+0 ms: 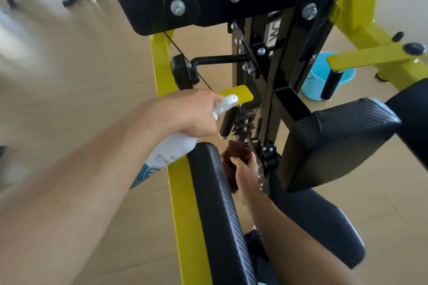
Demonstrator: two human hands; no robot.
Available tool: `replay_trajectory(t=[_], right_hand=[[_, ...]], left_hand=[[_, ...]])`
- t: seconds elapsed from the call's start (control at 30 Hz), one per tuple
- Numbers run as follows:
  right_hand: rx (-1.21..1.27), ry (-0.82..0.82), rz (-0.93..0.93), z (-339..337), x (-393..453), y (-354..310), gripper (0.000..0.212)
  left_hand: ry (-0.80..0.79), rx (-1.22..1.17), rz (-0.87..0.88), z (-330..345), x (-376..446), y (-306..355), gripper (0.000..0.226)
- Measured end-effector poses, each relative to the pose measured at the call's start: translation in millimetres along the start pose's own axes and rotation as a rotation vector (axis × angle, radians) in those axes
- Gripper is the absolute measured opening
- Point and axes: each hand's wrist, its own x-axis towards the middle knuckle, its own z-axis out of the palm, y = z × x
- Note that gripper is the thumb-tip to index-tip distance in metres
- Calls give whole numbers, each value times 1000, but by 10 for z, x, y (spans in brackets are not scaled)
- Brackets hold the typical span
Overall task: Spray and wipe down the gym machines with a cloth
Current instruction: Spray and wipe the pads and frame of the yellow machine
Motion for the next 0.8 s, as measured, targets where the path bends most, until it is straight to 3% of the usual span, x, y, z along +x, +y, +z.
replay_trajectory(t=[0.2, 0.4, 0.57, 0.7, 0.8], right_hand=[[11, -9, 32, -221, -185, 149, 32], [24, -57, -39, -170, -189, -19, 31], [66, -76, -26, -156, -221, -74, 33], [71, -69, -17, -207, -268, -62, 30], [80, -74, 2, -243, -293, -23, 31]], left_hand=[[-116, 78, -44, 23, 85, 8, 8], [-176, 118, -88, 129, 157, -121, 19], [-103, 89, -113, 175, 158, -196, 8], [9, 30, -118, 174, 161, -280, 12], [-18, 37, -131, 198, 150, -285, 12]])
